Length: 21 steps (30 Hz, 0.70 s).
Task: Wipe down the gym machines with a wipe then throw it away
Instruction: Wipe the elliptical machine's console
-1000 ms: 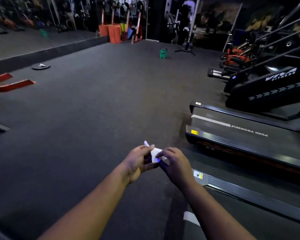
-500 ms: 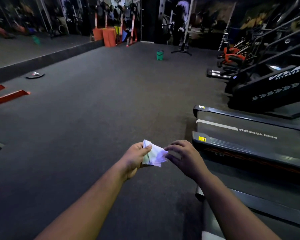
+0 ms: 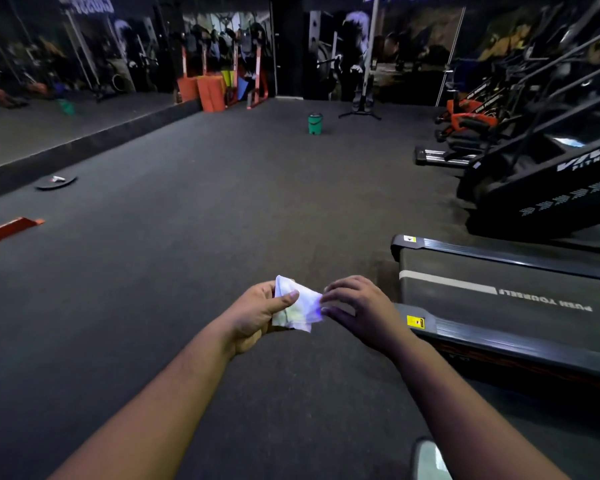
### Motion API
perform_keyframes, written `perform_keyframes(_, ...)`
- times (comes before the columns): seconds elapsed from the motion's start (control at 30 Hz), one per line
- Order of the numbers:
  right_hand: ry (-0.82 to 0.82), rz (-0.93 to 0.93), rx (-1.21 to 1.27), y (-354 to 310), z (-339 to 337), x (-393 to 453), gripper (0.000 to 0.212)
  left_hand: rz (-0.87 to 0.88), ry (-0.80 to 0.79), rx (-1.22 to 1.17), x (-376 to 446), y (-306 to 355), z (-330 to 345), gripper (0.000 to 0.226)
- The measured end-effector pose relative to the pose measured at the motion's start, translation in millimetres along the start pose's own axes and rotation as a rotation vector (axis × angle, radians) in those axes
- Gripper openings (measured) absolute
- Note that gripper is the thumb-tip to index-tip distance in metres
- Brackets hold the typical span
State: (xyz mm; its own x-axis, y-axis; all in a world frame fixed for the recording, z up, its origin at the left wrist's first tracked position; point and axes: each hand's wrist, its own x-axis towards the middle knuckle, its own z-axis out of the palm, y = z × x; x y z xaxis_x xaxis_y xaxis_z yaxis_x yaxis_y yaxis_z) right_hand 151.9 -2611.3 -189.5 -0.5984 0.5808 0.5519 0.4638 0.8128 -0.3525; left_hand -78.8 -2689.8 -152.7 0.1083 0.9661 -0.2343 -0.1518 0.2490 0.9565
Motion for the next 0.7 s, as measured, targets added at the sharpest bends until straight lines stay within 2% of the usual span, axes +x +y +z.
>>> perform_keyframes(0.1, -0.093, -0.012, 0.012, 34.2, 7.0, 35.4, 0.053, 0.009, -0.018, -0.026, 46.7, 13.7, -12.3, 0.037)
perform_keyframes(0.13, -0.128, -0.024, -0.007, 49.1, 11.1, 51.8, 0.056, 0.016, -0.030, -0.017, 68.5, 19.9, -19.0, 0.038)
perform_keyframes(0.2, -0.143, -0.050, -0.039, 71.3, 17.8, 76.8, 0.047, 0.026, -0.063, 0.013, 99.7, 29.1, -30.1, 0.037)
perform_keyframes(0.3, -0.080, -0.054, -0.065, 115.5, 29.9, 125.7, 0.021, 0.040, -0.125, 0.034, 160.9, 45.4, -57.3, 0.037)
perform_keyframes(0.37, -0.061, -0.046, -0.098, 136.4, 33.6, 156.0, 0.016, 0.064, -0.185, 0.077, 196.2, 55.1, -74.0, 0.043)
perform_keyframes(0.43, -0.039, 0.028, -0.087, 157.9, 42.1, 189.3, 0.013, 0.085, -0.210, 0.102, 239.5, 64.6, -93.5, 0.047)
perform_keyframes(0.6, 0.009, 0.346, 0.095, 206.5, 55.6, 270.3, 0.013, 0.113, -0.190, 0.208, 340.5, 99.5, -130.0, 0.038)
perform_keyframes(0.7, 0.014, 0.426, 0.135, 239.5, 59.4, 308.2, 0.009, 0.105, -0.222, 0.262, 399.4, 121.3, -145.8, 0.039)
